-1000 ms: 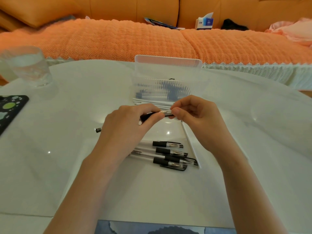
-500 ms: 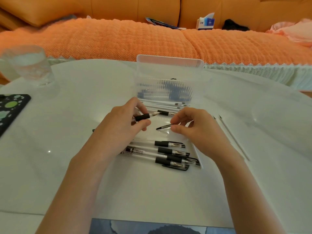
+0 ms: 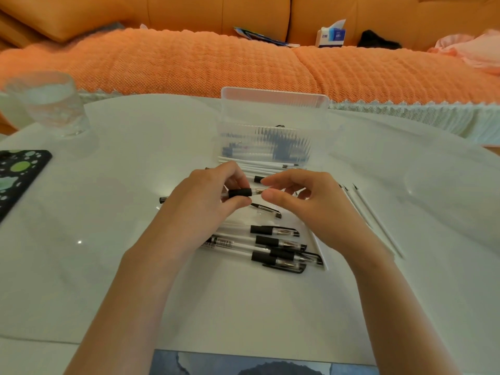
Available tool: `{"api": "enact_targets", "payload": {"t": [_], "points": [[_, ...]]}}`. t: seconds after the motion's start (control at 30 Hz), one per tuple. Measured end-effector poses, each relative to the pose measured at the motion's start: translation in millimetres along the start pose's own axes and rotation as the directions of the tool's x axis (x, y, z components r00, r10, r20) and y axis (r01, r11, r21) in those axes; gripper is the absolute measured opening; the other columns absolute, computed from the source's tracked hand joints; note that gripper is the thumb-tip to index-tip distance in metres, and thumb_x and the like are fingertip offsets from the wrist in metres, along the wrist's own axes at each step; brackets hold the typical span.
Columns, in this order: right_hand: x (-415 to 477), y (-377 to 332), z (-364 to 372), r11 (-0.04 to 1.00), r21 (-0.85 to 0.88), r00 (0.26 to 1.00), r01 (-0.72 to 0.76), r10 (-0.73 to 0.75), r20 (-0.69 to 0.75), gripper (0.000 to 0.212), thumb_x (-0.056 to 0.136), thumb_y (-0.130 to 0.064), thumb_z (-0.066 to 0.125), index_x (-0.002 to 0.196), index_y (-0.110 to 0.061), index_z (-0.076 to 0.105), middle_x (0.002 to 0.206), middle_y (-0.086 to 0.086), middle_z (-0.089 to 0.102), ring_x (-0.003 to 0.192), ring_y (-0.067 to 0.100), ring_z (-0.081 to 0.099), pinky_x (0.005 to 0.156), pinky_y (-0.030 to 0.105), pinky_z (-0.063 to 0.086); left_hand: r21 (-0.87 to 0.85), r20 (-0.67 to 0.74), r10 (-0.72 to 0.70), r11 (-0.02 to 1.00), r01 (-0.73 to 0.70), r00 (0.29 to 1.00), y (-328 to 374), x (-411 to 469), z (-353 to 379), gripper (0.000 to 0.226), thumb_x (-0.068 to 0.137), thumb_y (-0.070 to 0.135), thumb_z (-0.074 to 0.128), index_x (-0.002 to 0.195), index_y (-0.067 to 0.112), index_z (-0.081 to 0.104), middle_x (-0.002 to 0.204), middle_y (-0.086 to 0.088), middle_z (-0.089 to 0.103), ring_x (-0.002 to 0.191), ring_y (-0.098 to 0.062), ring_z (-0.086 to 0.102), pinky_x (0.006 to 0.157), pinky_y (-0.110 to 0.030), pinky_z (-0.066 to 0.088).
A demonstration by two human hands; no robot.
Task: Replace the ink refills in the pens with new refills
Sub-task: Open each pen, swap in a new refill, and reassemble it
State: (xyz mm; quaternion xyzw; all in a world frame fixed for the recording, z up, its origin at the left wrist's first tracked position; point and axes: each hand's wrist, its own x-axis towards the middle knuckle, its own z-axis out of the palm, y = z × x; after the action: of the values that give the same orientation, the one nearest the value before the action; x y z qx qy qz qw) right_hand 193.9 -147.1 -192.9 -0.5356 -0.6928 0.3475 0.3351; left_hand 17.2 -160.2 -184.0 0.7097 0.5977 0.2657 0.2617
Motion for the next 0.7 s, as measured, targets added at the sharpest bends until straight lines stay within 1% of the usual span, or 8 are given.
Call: {"api": "enact_targets", "payload": {"t": [0.1,0.27,0.37,0.43,0.5,0.6,0.63,0.7], "points": [[0.5,-1.6,3.2,1.0,0.01,1.0,0.014,-0.014,0.014,0.009,0.083,-0.036,0.067,0.086,-0.03,0.073,0.08,-0.014,0.069,0.076,-0.001,0.057,0.067,0.005,0.041,0.017,0.007,0.024,1.0,-0.024,1.0,2.4,-0.2,0.3,0.012,0.082,0.029,0.069,0.089,0.03,0.06,0.088,0.015,0.065,0.087,-0.004,0.059,0.073,-0.013,0.042],[0.3,-1.3,2.2,0.999,0.018,0.999,0.031,-0.032,0.017,0.005,0.083,-0.026,0.069,0.079,-0.028,0.071,0.072,-0.015,0.068,0.069,-0.006,0.056,0.064,0.003,0.039,0.017,-0.018,0.059,0.998,-0.059,0.998,1.7,1.8,2.0,0.011,0.08,0.03,0.072,0.088,0.031,0.066,0.088,0.015,0.065,0.086,0.001,0.058,0.077,-0.014,0.045],[1.3,0.6,1.1,0.999,0.013,0.999,0.037,-0.037,0.003,0.003,0.082,-0.026,0.07,0.08,-0.028,0.072,0.071,-0.017,0.068,0.07,-0.003,0.057,0.066,0.006,0.041,0.013,-0.037,0.084,0.996,-0.083,0.996,1.1,2.5,2.4,0.011,0.08,0.032,0.071,0.09,0.03,0.07,0.088,0.013,0.064,0.085,-0.004,0.058,0.08,-0.028,0.05],[1.7,1.6,0.4,0.999,0.004,0.999,0.041,-0.041,-0.006,0.003,0.082,-0.027,0.07,0.081,-0.029,0.072,0.073,-0.016,0.068,0.072,-0.001,0.058,0.066,0.007,0.042,0.011,-0.045,0.092,0.996,-0.091,0.995,0.8,2.7,2.8,0.012,0.08,0.034,0.07,0.092,0.03,0.071,0.088,0.013,0.064,0.085,-0.005,0.058,0.08,-0.032,0.05],[1.5,2.0,-0.2,0.999,-0.005,0.999,0.043,-0.043,-0.012,0.003,0.082,-0.028,0.07,0.082,-0.029,0.072,0.074,-0.015,0.068,0.073,0.0,0.058,0.067,0.006,0.041,0.004,-0.051,0.092,0.996,-0.092,0.994,1.4,2.9,2.8,0.015,0.078,0.034,0.072,0.093,0.033,0.068,0.089,0.015,0.064,0.083,-0.003,0.058,0.077,-0.028,0.05],[0.9,1.6,-0.8,0.999,0.01,0.999,0.04,-0.039,-0.02,0.003,0.082,-0.027,0.07,0.083,-0.027,0.072,0.076,-0.012,0.068,0.073,0.0,0.057,0.067,0.005,0.039,0.011,-0.051,0.092,0.996,-0.092,0.994,2.6,2.8,2.2,0.028,0.073,0.03,0.078,0.093,0.034,0.059,0.091,0.017,0.059,0.08,0.0,0.057,0.068,-0.018,0.046],[0.9,1.7,-1.0,0.999,0.012,0.999,0.04,-0.04,-0.023,0.003,0.082,-0.027,0.07,0.083,-0.026,0.073,0.076,-0.012,0.068,0.073,0.0,0.057,0.067,0.005,0.039,0.015,-0.053,0.093,0.996,-0.092,0.994,2.8,2.7,2.1,0.03,0.072,0.027,0.079,0.092,0.033,0.057,0.091,0.017,0.058,0.079,-0.001,0.057,0.067,-0.017,0.045],[1.1,1.9,-1.0,0.999,0.017,0.999,0.039,-0.038,-0.028,0.003,0.081,-0.026,0.07,0.083,-0.026,0.073,0.076,-0.012,0.068,0.073,-0.001,0.057,0.067,0.005,0.039,0.008,-0.07,0.094,0.996,-0.094,0.993,3.1,2.1,1.5,0.027,0.074,0.024,0.077,0.088,0.03,0.055,0.091,0.017,0.057,0.08,-0.002,0.056,0.069,-0.021,0.048]]}}
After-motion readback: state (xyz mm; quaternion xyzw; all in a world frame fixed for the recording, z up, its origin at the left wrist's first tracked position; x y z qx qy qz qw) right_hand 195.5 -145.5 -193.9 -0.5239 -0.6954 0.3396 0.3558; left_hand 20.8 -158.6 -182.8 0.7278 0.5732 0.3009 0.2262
